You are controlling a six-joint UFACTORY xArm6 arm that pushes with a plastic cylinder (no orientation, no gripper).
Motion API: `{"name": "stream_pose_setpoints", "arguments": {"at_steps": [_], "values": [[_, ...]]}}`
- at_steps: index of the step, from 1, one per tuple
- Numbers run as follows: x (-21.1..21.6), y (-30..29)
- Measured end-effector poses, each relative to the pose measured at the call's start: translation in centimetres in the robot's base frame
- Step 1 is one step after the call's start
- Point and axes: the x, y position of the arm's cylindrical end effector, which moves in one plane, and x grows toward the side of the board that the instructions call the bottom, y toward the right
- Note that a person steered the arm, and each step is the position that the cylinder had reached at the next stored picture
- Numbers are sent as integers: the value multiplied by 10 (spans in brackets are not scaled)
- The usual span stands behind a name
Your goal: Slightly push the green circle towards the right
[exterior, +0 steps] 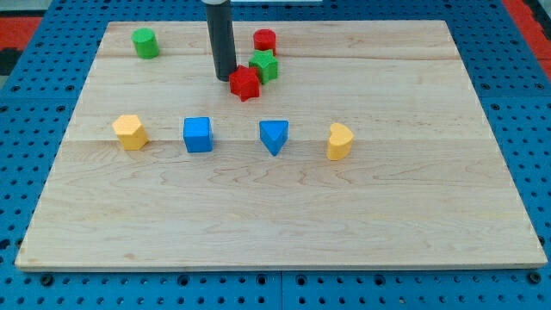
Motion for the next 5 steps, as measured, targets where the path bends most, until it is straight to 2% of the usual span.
{"name": "stream_pose_setpoints", "arguments": {"at_steps": [4, 5], "values": [[18, 20], [18, -78]]}}
